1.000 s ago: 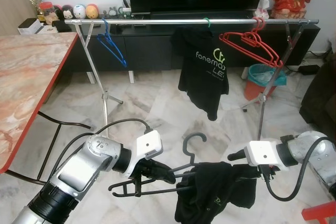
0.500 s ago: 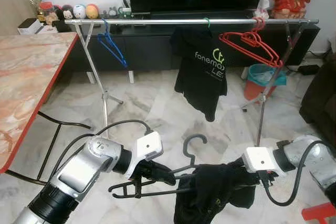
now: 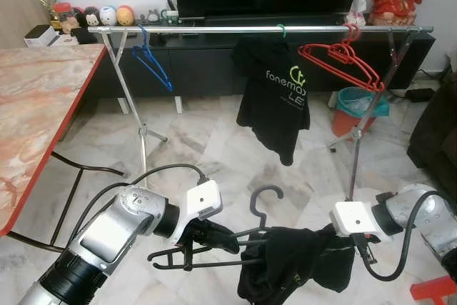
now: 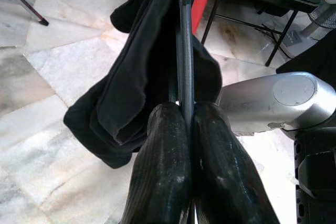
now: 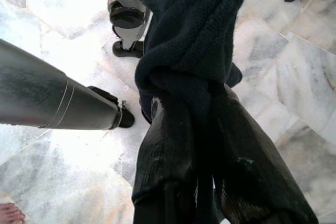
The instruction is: Hang hanger
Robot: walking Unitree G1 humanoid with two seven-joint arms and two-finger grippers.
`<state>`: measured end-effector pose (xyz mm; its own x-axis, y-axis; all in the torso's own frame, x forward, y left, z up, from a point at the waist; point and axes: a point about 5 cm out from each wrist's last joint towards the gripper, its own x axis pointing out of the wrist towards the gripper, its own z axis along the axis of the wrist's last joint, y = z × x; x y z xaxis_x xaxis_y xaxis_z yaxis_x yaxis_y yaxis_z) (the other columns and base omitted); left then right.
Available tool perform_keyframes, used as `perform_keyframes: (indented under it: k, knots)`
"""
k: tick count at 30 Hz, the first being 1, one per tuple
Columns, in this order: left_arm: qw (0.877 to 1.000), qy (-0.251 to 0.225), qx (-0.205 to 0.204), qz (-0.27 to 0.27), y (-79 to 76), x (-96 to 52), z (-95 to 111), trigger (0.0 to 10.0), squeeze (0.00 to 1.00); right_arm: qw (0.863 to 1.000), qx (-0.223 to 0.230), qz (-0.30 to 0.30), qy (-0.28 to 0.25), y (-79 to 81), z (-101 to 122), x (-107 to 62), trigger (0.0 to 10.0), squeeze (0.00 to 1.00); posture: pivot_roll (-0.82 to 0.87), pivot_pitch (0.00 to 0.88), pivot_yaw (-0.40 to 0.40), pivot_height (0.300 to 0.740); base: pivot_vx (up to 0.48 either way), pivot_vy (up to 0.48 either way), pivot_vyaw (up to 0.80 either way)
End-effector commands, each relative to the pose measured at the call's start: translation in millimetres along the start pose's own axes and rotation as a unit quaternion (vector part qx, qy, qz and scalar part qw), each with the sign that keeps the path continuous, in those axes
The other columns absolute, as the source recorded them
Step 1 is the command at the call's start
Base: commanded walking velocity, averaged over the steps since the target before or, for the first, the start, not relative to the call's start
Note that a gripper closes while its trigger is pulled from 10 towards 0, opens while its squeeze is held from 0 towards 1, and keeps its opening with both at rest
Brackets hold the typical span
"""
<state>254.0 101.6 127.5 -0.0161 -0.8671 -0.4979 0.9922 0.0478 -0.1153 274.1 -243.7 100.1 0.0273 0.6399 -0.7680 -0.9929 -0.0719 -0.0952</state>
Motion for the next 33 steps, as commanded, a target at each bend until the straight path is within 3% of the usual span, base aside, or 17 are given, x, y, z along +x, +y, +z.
perform_keyframes:
  k: [1, 33]
  knots:
    - [0.999, -0.02, 0.028, -0.003, -0.2, -1.1, 12.3, 10.0, 0.0, 1.0, -0.006, 0.017, -0.007, -0.9, 4.3, 0.9, 0.0, 0.0, 0.06, 0.0, -0.018, 0.74, 0.0, 0.0, 0.0]
    - [0.999, -0.022, 0.035, 0.009, 3.7, -1.0, 14.9, 10.0, 0.0, 0.998, 0.005, 0.057, -0.028, 3.0, 11.6, 5.0, 0.0, 0.0, 0.07, 0.0, -0.026, 0.74, 0.0, 0.0, 0.0]
